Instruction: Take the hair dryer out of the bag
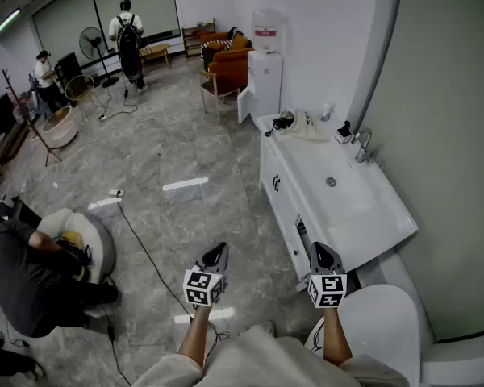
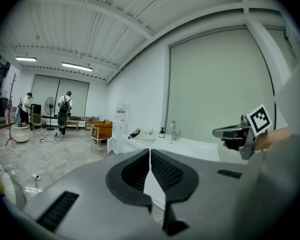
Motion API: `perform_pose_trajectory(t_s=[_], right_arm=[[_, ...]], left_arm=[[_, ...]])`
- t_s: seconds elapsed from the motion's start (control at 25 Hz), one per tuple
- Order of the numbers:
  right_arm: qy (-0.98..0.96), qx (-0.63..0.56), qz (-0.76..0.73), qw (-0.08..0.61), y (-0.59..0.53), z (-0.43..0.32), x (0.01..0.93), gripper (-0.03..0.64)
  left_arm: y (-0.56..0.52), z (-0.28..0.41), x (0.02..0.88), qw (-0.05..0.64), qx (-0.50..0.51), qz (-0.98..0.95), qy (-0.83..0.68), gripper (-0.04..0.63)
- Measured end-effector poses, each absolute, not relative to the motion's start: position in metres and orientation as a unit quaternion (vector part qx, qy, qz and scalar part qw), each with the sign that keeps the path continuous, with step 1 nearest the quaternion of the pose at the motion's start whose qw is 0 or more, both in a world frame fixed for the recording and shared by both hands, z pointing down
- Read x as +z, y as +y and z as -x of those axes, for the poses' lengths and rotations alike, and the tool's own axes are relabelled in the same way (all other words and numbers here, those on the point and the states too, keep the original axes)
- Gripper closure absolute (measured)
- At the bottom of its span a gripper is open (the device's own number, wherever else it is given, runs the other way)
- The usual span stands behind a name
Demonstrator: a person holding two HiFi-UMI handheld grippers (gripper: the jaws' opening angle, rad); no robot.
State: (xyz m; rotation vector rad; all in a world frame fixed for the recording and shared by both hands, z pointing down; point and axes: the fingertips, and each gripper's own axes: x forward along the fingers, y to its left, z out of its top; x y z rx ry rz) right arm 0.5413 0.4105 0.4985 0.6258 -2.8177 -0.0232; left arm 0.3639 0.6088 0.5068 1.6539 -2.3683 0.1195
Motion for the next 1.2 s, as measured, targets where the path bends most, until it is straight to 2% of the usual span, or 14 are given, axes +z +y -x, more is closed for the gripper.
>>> perform_pose_trajectory(t_s=[0.84, 0.92, 0.96, 1.0, 1.04, 1.2], right_arm=[[-0.975, -0.008, -0.184, 0.123, 0.402, -0.536, 0.506, 0.609], [-0.978, -0.003, -0.171, 0.122, 0.4, -0.534, 0.507, 0.512], [-0.979, 0.0, -0.165, 0.119, 0.4, -0.533, 0.508, 0.477], [-0.981, 0.002, -0.158, 0.116, 0.399, -0.533, 0.509, 0.429], [-0.982, 0.004, -0.15, 0.114, 0.398, -0.532, 0.509, 0.393], [-0.986, 0.005, -0.126, 0.108, 0.394, -0.528, 0.509, 0.266]], left_arm=[[0.596, -0.371, 0.511, 0.123, 0.035, -0.559, -0.819, 0.577], [0.591, -0.372, 0.511, 0.12, 0.028, -0.558, -0.821, 0.561], [0.588, -0.372, 0.512, 0.119, 0.027, -0.557, -0.822, 0.514], [0.585, -0.373, 0.514, 0.119, 0.03, -0.557, -0.822, 0.42], [0.582, -0.375, 0.514, 0.12, 0.034, -0.559, -0.82, 0.378], [0.57, -0.383, 0.515, 0.118, 0.042, -0.563, -0.817, 0.308]])
